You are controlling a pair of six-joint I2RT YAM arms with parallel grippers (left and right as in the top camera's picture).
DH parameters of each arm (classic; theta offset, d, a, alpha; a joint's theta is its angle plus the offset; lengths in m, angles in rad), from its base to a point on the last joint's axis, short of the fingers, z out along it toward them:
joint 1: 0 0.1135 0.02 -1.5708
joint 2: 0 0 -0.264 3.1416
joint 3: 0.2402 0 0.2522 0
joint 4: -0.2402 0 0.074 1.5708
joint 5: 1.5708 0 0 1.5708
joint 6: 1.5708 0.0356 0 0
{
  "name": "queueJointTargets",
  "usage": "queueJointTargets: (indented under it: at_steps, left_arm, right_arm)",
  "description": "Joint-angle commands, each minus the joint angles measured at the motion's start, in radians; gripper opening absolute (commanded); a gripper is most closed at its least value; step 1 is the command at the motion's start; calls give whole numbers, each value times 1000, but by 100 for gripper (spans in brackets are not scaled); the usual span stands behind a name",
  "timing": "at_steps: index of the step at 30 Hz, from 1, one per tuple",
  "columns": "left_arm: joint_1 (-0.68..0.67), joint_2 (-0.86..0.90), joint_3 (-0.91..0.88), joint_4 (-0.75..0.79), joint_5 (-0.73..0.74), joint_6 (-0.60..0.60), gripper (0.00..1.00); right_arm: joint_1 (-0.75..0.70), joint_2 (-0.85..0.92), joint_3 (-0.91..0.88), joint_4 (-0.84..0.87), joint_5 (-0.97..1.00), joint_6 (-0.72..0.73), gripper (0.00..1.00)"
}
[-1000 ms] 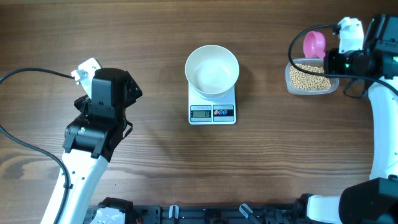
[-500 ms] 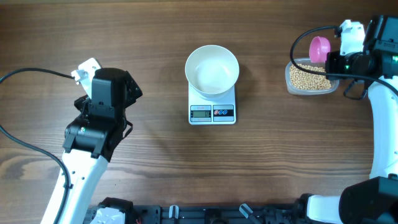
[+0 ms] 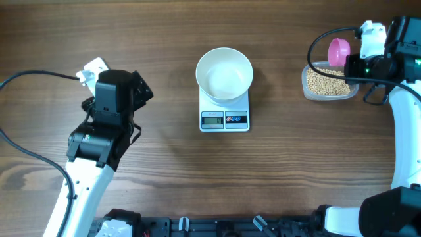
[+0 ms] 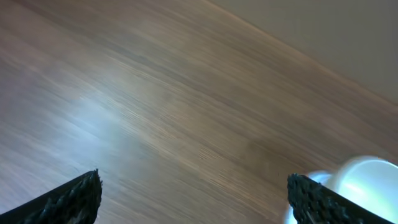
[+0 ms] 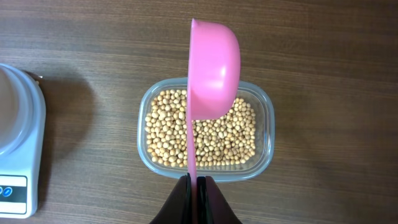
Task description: Scoop item into bowl and weigh 150g on scale
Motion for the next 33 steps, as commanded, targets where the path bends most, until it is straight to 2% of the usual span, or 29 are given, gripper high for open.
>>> queueJointTargets:
  at_steps: [1, 3, 4, 5, 7, 10, 13, 16, 18, 19, 21, 25, 33]
  left_arm:
    - [6, 3, 0, 21, 345, 60, 100]
    - [6, 3, 0, 19, 550, 206, 100]
    - [6, 3, 0, 1, 728, 349, 100]
    - [6, 3, 0, -21, 821, 422, 100]
    - [6, 3, 0, -70, 879, 472, 100]
    - [7, 3, 0, -148, 755, 473, 100]
    - [6, 3, 0, -156, 652, 473, 100]
    - [6, 3, 0, -152, 696, 508, 100]
    - [8, 3, 0, -153, 860, 678, 100]
    - [10, 3, 0, -153, 897, 704, 100]
    - [18, 3, 0, -163, 908, 706, 100]
    - [26, 9, -1, -190, 832, 705, 100]
    - [26, 9, -1, -164, 826, 705, 100]
  right_arm:
    - [2, 13, 1, 3, 17, 14, 4]
    - [2, 13, 1, 4, 17, 14, 4]
    - [2, 13, 1, 11, 17, 14, 4]
    - [2, 13, 1, 18, 17, 14, 4]
    - [2, 13, 1, 43, 17, 14, 4]
    - [2, 13, 1, 89, 16, 15, 4]
    - [2, 13, 1, 109, 16, 16, 4]
    - [2, 13, 1, 105, 16, 16, 4]
    - [2, 13, 1, 98, 16, 16, 4]
    - [2, 13, 1, 91, 16, 16, 4]
    - [2, 13, 1, 77, 16, 16, 4]
    - [2, 13, 1, 60, 16, 15, 4]
    - [2, 13, 1, 51, -44, 16, 4]
